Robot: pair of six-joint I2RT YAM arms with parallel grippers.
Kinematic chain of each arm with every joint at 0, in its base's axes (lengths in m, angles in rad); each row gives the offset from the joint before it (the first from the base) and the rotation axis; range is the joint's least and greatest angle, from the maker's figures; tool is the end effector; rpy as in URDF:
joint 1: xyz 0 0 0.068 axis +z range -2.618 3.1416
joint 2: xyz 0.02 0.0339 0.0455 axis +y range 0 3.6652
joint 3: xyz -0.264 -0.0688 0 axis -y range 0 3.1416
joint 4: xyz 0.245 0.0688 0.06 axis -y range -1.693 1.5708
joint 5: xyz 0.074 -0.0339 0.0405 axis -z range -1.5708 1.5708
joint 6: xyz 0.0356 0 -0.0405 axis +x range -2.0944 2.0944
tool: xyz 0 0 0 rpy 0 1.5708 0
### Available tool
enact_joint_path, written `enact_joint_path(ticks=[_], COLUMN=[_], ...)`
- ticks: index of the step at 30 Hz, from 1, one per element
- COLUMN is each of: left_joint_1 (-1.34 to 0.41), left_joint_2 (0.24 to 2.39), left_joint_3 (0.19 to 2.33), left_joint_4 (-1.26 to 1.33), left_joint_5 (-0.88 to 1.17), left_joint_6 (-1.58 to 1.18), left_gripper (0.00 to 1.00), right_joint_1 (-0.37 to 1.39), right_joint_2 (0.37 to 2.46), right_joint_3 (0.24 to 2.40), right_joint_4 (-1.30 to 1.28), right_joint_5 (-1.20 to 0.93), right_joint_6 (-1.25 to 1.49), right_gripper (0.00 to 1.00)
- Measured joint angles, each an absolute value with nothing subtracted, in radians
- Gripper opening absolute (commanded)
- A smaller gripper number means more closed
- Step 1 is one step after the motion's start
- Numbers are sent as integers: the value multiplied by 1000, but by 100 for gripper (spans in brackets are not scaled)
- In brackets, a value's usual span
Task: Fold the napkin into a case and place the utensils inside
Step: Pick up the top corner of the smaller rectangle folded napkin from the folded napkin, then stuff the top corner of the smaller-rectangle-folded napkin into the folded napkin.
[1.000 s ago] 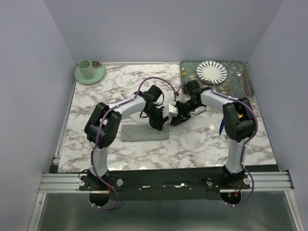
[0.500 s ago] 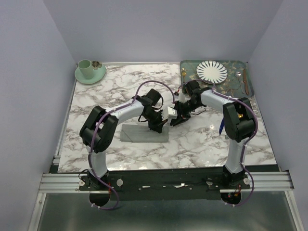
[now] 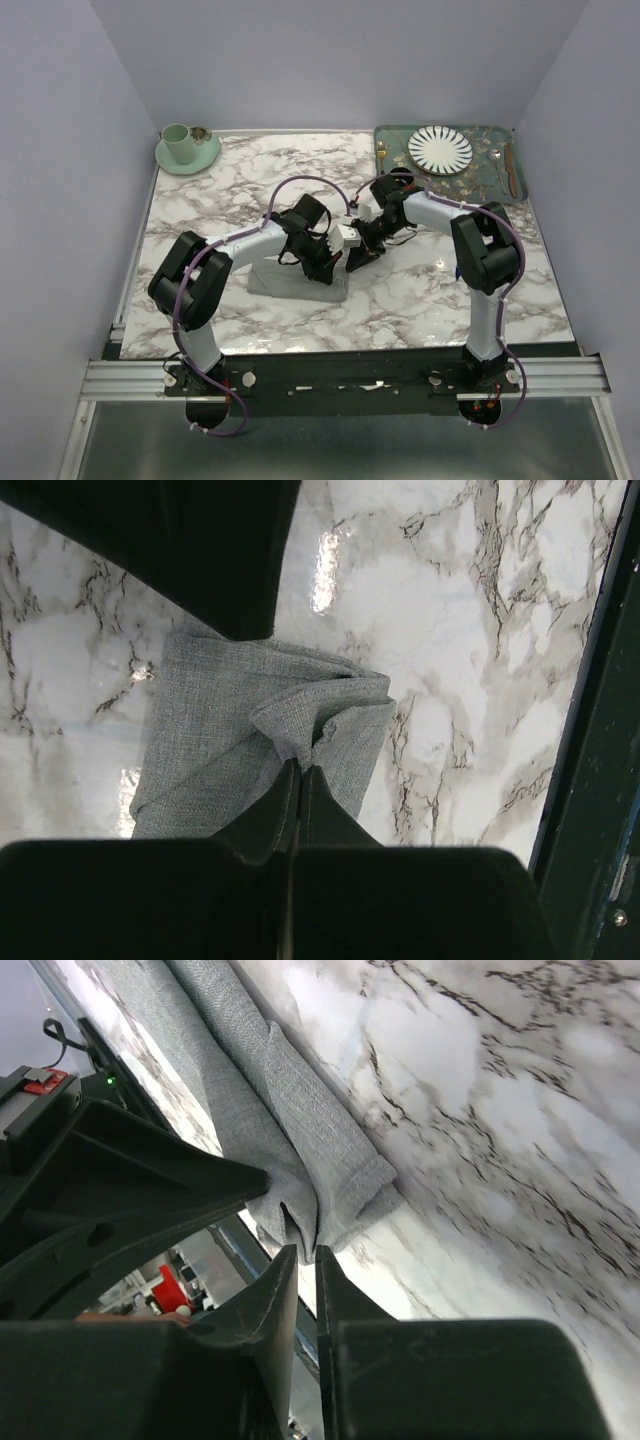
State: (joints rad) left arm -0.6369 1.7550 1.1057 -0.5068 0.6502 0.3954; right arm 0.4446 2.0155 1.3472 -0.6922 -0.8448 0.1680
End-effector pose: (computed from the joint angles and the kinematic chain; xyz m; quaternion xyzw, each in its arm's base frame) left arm 0.2613 -0.2201 0.1790 0.5149 0.7741 -0.3338 0.1560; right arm 0.3347 0.1889 0.1516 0.1677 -0.8925 -0.4176 0.0317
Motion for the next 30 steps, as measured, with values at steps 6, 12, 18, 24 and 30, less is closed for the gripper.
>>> enact_joint_path(ticks=[6,12,18,24,30], left_joint_1=[-637,-637,-637,-623,-588], left_joint_2=[1750,1724,1686,1667,1670], left_joint_3=[1068,1029,1003,967,933], left_joint_4=[-454,-420,-396,-393,-392], left_joint_5=[646,641,635,629,630], left_joint_6=[295,210,142,83,17], left_gripper=[0,0,0,0,0], right_joint_1=[487,510,513,516,517], right_joint_2=[2050,2120,2166,2168,2167], right_joint_3=[1367,1415,1433,1474,1478], right_joint_4=[-690,-690,-710,-730,-730], right_joint_5=[-846,-844,-822,-767,-748], right_joint_6=[184,193,202,197,172], right_gripper=[15,14,13,13,13])
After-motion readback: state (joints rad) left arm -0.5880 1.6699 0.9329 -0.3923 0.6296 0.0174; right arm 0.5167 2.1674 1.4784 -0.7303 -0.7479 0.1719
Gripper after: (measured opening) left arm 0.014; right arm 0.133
